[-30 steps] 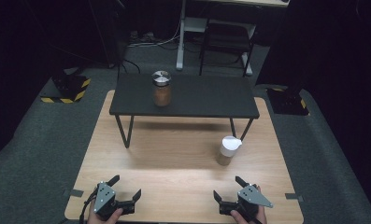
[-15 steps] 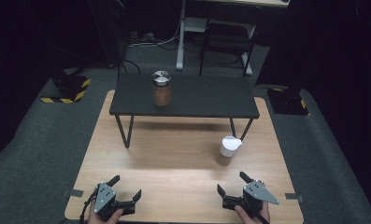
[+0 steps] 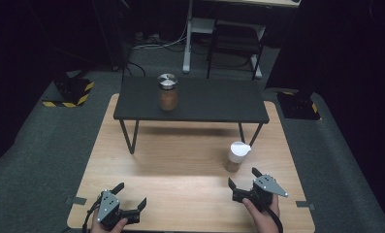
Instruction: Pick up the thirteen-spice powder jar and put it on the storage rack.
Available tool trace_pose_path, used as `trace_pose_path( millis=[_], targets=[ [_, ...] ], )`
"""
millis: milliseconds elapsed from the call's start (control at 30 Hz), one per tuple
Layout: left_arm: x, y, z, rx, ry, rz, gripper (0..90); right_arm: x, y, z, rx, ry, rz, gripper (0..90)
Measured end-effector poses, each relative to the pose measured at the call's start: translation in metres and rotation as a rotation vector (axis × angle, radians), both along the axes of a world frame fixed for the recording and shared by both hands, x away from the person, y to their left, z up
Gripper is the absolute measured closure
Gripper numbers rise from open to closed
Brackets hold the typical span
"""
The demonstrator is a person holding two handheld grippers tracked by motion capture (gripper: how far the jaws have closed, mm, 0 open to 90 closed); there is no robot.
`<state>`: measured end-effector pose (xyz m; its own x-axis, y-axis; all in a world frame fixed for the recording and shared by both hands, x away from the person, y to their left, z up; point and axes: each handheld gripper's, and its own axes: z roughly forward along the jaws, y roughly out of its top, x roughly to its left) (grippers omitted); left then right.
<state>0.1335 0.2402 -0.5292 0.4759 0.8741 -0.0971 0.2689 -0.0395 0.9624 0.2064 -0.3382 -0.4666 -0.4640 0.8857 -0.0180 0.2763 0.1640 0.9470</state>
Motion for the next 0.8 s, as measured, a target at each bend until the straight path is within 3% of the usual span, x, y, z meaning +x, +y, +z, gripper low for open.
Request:
trace_pose_path(
  millis=[600,800],
  targets=[
    [-0.001,0.0,-0.001,0.003,-0.006,-0.004,0.5,0.041,0.018,-0.016,-0.014,0.012,-0.069,0.8],
    [-0.001,0.0,0.0,0.006,-0.005,-0.004,0.6,0.05,0.027,-0.024,0.005,-0.006,-0.118,8.8]
  ],
)
